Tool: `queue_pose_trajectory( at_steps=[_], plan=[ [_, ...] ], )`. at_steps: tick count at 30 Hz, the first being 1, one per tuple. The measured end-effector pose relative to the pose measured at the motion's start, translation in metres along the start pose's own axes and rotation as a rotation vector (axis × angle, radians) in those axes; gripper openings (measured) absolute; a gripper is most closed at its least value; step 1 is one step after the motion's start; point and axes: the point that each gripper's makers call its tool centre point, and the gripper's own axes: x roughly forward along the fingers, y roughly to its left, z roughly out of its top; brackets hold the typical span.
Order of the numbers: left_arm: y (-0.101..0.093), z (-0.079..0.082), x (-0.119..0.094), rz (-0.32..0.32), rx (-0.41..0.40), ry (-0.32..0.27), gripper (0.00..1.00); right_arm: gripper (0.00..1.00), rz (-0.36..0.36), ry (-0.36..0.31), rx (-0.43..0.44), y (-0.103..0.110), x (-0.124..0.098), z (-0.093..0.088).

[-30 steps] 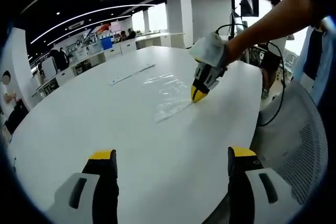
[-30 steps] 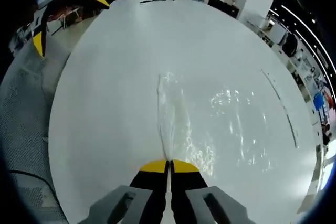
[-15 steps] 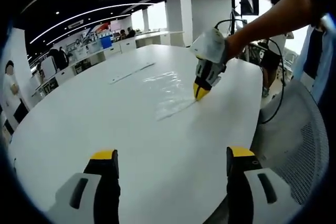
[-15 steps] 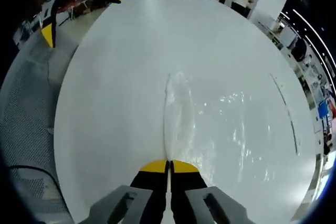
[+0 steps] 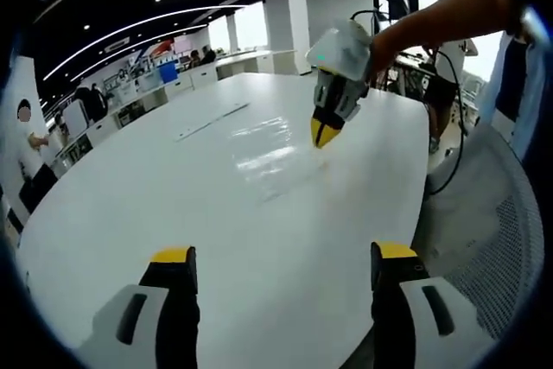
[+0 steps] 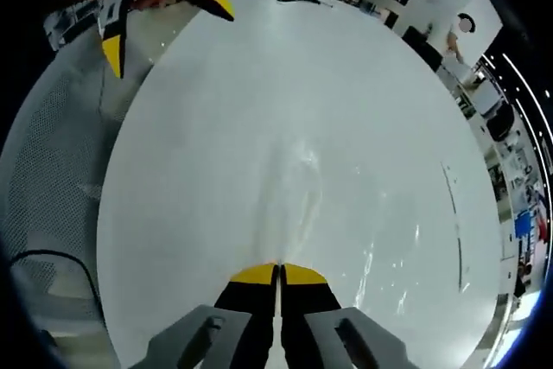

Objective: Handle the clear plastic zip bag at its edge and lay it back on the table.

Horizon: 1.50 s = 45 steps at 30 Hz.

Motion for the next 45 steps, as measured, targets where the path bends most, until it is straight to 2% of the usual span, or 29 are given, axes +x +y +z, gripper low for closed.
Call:
queue_pose_trajectory(
  at_steps=[15, 23, 28, 35, 37, 45],
  plan=[
    [-0.009, 0.010, 0.005, -0.026, 0.047, -0.004, 0.78, 0.00, -0.031, -0.008, -0.153, 0.011, -0.026, 0.020],
    [-0.009, 0.016, 0.006, -0.033, 0.076, -0.011, 0.76, 0.00, -0.055, -0.018, -0.208, 0.007, -0.028, 0.022],
    [-0.011, 0.019, 0.008, -0.038, 0.088, -0.017, 0.74, 0.00, -0.064, -0.020, -0.252, 0.009, -0.037, 0.025],
    [-0.016, 0.024, 0.013, -0.051, 0.132, -0.013, 0.70, 0.00, -0.054, -0.023, -0.276, 0.012, -0.038, 0.024],
    [-0.018, 0.025, 0.015, -0.061, 0.145, -0.011, 0.69, 0.00, -0.039, -0.051, -0.241, 0.017, -0.041, 0.029],
    [-0.019, 0.030, 0.020, -0.073, 0.176, -0.011, 0.66, 0.00, -0.032, -0.050, -0.278, 0.027, -0.050, 0.034]
  ],
)
